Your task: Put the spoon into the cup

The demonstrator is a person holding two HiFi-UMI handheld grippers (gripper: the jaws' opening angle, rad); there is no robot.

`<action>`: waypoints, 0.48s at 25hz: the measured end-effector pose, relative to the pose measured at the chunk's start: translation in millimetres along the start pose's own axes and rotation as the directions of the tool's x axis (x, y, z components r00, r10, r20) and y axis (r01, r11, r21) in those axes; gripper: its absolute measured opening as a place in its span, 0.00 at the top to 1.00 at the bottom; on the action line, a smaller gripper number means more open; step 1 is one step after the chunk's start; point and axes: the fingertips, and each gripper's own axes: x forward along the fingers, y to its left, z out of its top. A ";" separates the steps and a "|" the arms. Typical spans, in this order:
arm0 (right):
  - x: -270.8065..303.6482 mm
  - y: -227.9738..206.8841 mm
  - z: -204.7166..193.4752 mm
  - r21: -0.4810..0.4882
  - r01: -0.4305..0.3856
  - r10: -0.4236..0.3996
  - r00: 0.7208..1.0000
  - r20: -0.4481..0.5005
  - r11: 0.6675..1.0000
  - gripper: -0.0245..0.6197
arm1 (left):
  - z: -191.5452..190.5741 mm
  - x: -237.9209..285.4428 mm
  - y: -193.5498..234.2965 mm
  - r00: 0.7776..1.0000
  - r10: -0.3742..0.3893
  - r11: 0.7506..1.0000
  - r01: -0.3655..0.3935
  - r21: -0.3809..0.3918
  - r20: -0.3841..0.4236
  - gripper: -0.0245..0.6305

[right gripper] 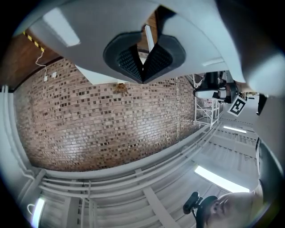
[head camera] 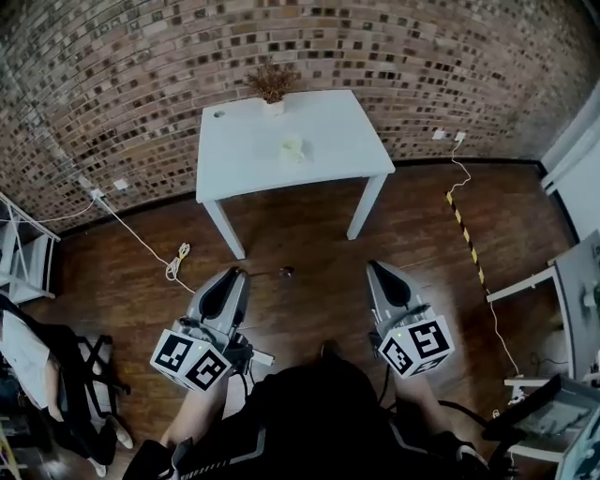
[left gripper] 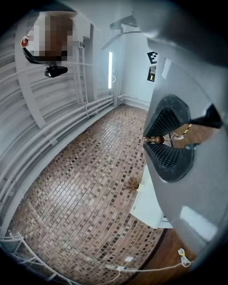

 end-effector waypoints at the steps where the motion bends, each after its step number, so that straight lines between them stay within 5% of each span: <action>1: 4.4 -16.6 4.7 -0.005 -0.001 0.001 1.000 0.002 1.000 0.95 | -0.1 16.3 -4.5 1.000 -0.001 1.000 0.001 0.000 0.001 0.90; 12: 40.1 -137.9 20.0 0.031 -0.045 0.045 0.999 0.002 0.999 0.95 | -7.2 144.9 -31.4 0.999 0.027 1.000 -0.027 0.007 -0.032 0.90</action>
